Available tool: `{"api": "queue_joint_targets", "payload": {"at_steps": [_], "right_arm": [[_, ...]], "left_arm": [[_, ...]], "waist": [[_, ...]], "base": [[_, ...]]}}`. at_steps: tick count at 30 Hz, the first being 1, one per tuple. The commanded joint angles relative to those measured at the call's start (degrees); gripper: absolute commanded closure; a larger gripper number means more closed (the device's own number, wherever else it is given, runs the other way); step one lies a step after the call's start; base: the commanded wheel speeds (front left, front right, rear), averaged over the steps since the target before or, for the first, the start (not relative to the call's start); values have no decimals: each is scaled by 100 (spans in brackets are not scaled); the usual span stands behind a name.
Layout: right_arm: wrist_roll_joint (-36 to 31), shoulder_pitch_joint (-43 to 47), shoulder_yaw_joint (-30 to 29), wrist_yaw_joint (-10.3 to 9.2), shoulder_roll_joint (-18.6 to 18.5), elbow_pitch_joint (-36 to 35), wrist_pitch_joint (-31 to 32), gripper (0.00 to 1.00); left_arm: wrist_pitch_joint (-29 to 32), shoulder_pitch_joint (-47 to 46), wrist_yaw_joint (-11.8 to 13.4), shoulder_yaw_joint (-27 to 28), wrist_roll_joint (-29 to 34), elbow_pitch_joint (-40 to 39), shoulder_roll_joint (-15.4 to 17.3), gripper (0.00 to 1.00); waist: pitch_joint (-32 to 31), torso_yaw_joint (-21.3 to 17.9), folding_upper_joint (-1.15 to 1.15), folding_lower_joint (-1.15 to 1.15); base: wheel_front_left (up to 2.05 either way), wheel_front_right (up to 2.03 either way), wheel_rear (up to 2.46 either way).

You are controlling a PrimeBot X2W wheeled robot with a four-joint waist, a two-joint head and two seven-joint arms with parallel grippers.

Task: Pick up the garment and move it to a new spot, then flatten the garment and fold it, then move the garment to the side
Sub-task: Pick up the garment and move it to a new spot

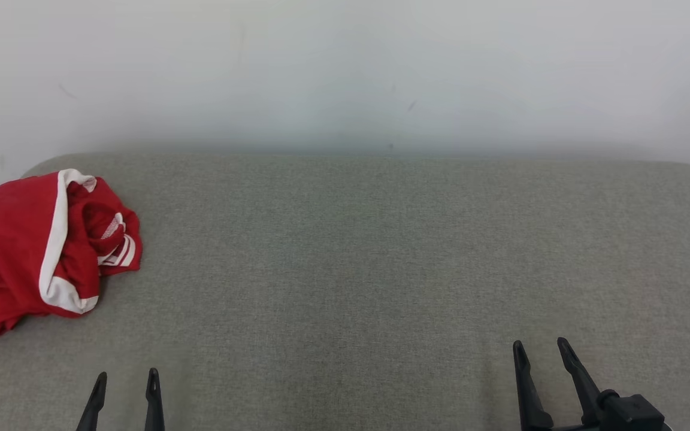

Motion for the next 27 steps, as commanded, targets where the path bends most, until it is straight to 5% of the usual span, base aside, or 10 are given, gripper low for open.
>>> {"api": "queue_joint_targets", "payload": {"at_steps": [1, 27], "right_arm": [[57, 59, 16, -12, -10, -4, -13, 0], [125, 131, 83, -12, -10, 50, -13, 0]], "left_arm": [[-11, -12, 9, 29, 39, 3, -7, 0], [-11, 82, 31, 464, -37, 184, -16, 0]], "waist": [[0, 151, 0, 0], [-53, 2041, 0, 0]], "base": [[0, 0, 0], [0, 0, 0]]}}
